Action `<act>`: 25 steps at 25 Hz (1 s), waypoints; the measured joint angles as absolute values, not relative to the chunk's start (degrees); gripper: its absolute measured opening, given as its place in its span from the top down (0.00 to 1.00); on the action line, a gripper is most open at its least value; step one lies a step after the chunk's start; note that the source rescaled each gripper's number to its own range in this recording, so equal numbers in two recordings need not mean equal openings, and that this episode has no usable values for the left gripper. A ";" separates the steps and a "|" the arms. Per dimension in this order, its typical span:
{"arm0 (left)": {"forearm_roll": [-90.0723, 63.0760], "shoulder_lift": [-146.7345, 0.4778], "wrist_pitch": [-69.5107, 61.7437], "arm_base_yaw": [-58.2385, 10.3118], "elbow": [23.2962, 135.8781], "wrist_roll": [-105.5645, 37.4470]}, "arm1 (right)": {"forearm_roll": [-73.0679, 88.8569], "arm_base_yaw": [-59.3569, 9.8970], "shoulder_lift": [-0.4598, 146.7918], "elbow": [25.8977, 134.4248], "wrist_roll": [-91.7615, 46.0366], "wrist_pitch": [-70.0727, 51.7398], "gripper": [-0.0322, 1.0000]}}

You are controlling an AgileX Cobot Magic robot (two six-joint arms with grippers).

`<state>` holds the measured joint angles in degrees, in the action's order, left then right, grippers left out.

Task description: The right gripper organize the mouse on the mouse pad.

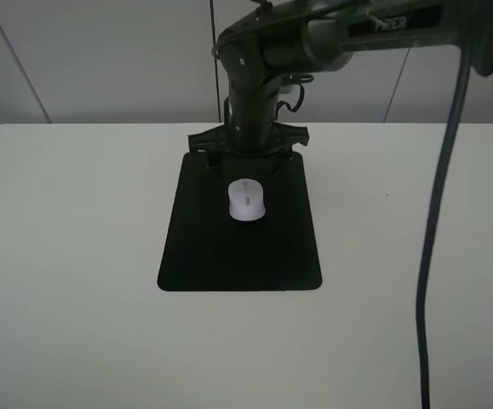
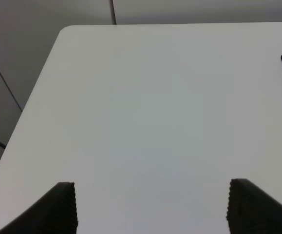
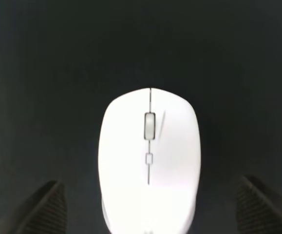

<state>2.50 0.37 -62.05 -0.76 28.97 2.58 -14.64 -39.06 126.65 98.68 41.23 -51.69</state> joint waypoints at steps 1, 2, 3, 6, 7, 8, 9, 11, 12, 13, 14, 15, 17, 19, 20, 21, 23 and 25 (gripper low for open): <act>2.50 0.37 -62.05 -0.76 28.97 2.58 | -14.78 -38.97 125.92 98.68 41.11 -52.06 0.53; 2.50 0.37 -62.05 -0.76 28.97 2.58 | -15.04 -38.85 125.36 98.61 41.05 -52.49 0.53; 2.50 0.37 -62.05 -0.76 28.97 2.58 | -15.07 -38.79 124.68 98.61 41.00 -52.98 0.53; 2.50 0.37 -62.05 -0.76 28.97 2.58 | -15.41 -37.70 122.85 98.61 39.80 -54.95 0.53; 2.50 0.37 -62.05 -0.76 28.97 2.58 | -15.35 -37.29 122.26 98.61 38.62 -55.65 0.53; 2.50 0.37 -62.05 -0.76 28.97 2.58 | -15.16 -36.64 121.74 98.61 37.24 -56.10 0.53; 2.50 0.37 -62.05 -0.76 28.97 2.58 | -14.57 -35.97 121.14 98.61 36.13 -56.78 0.53; 2.50 0.37 -62.05 -0.76 28.97 2.58 | -13.32 -34.45 120.09 98.55 33.49 -58.30 0.53; 2.50 0.37 -62.05 -0.76 28.97 2.58 | -12.81 -33.50 119.35 98.07 32.20 -58.62 0.53; 2.50 0.37 -62.05 -0.76 28.97 2.58 | -12.51 -32.71 118.66 97.04 31.27 -58.69 0.53; 2.50 0.37 -62.05 -0.76 28.97 2.58 | -12.24 -31.65 117.61 95.81 30.33 -58.75 0.53; 2.50 0.37 -62.05 -0.76 28.97 2.58 | -11.85 -30.48 116.56 93.96 29.61 -58.55 0.53; 2.50 0.37 -62.05 -0.76 28.97 2.58 | -11.58 -28.08 113.55 89.20 28.91 -57.60 0.53; 2.50 0.37 -62.05 -0.76 28.97 2.58 | -11.61 -25.03 109.71 83.54 28.79 -55.61 0.53; 2.50 0.37 -62.05 -0.76 28.97 2.58 | -11.61 -23.61 108.02 81.10 28.72 -54.61 0.53; 2.50 0.37 -62.05 -0.76 28.97 2.58 | -11.61 -21.77 105.82 78.66 28.66 -53.46 0.53; 2.50 0.37 -62.05 -0.76 28.97 2.58 | -11.61 -17.64 101.53 72.67 28.59 -51.36 0.53; 2.50 0.37 -62.05 -0.76 28.97 2.58 | -11.77 -13.74 97.81 68.76 28.34 -50.29 0.53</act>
